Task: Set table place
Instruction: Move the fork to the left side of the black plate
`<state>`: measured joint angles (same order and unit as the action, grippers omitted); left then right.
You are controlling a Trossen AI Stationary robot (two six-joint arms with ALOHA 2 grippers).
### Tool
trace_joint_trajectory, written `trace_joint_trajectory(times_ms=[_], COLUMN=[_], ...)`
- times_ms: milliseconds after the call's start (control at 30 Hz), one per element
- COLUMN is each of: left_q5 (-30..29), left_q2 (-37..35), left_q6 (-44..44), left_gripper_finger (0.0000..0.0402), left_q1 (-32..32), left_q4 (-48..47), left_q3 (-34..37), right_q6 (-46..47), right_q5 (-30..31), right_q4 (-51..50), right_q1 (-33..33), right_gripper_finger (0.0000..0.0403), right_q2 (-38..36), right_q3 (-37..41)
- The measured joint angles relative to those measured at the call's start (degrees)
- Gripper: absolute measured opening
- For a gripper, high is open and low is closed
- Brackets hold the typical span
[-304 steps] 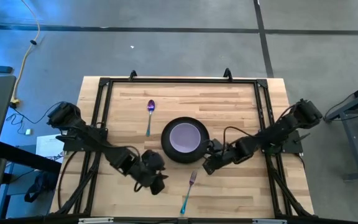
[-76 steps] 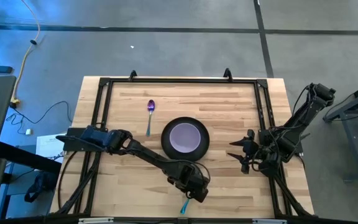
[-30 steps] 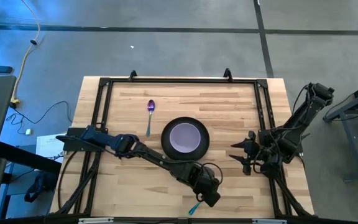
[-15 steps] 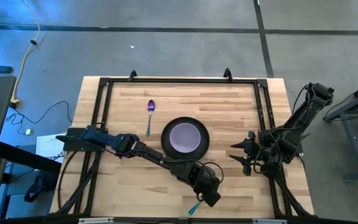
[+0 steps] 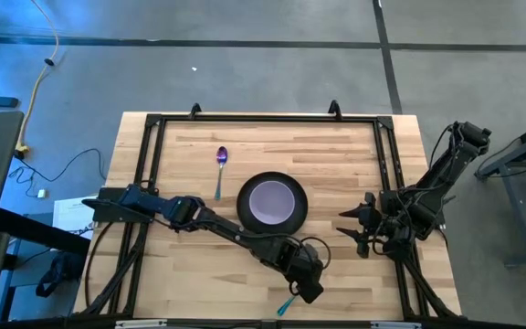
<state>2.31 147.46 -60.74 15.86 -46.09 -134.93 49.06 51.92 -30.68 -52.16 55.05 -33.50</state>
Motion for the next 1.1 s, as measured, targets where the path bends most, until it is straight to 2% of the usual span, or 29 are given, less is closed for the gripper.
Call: trace_joint_trajectory(times_ms=[133,433,1100], left_q5=[0.1,4.4,5.2], left_q2=[0.4,2.7,2.9], left_q6=[0.3,-2.7,-4.5], left_gripper_finger=[0.0165,0.0165,0.0165], left_q1=[0.0,0.0,0.0], left_q4=[0.5,1.3,1.3], left_q3=[0.0,0.2,0.0], right_q6=[0.0,0.0,0.4], right_q5=[0.0,0.0,0.0], right_q4=[0.0,-0.2,-1.0], right_q1=[0.0,0.0,0.0], right_gripper_finger=[0.0204,0.0204,0.0204], right_q2=[0.0,0.0,0.0], right_q3=[0.0,0.0,0.0])
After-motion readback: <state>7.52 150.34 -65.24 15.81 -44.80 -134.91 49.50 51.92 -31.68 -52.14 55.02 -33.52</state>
